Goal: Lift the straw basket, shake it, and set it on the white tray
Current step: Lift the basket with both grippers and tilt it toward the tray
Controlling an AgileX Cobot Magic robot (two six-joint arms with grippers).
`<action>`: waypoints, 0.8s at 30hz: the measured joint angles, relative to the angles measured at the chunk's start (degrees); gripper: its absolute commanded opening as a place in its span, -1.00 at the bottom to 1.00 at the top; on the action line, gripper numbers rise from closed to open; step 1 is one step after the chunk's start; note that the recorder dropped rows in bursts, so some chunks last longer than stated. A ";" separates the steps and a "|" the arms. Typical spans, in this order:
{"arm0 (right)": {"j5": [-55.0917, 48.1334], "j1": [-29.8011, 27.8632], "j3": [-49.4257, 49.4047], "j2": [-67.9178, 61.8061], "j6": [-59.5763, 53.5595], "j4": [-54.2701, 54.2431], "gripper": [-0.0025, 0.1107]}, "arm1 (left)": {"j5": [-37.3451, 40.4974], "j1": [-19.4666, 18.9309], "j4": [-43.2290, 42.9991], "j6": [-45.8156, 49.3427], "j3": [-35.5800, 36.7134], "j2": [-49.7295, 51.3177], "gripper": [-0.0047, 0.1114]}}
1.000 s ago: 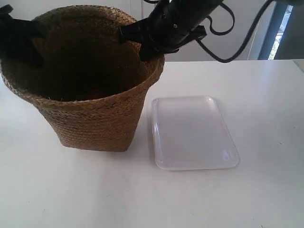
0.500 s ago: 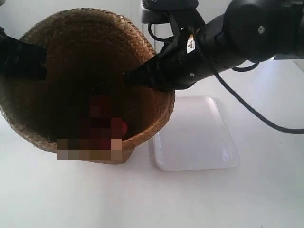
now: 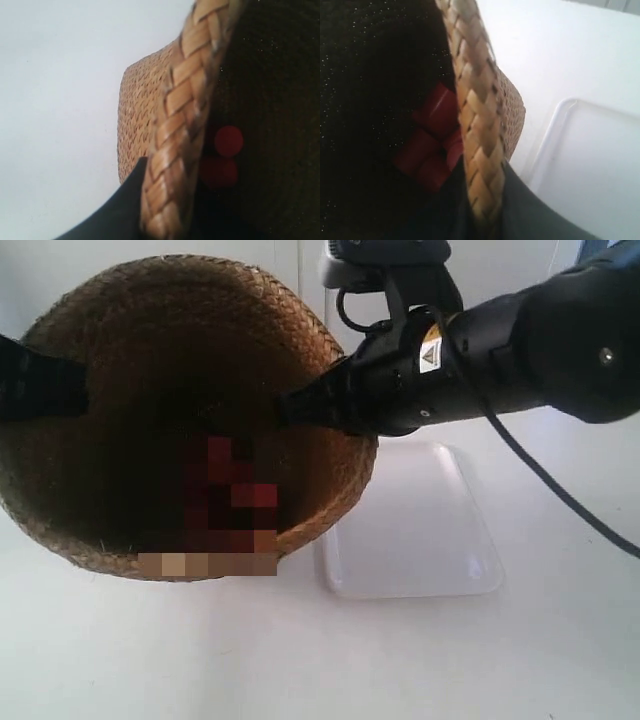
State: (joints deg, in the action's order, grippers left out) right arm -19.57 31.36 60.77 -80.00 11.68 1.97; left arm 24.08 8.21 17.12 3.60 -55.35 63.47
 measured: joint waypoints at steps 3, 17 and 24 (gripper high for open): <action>2.35 0.27 -0.78 1.41 0.14 3.28 -0.96 | -3.81 0.13 1.52 0.50 2.43 -3.47 -0.92; -0.93 0.64 1.94 -1.38 19.84 20.94 -0.96 | -10.09 0.37 4.44 2.72 4.36 -0.44 -0.92; -0.32 0.64 1.94 -1.83 21.08 21.17 -0.96 | -10.60 0.37 4.54 2.95 4.36 2.53 -0.92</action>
State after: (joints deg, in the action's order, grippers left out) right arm -19.89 32.00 62.71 -81.83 32.76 23.15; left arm 13.47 8.58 21.67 6.55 -50.98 66.00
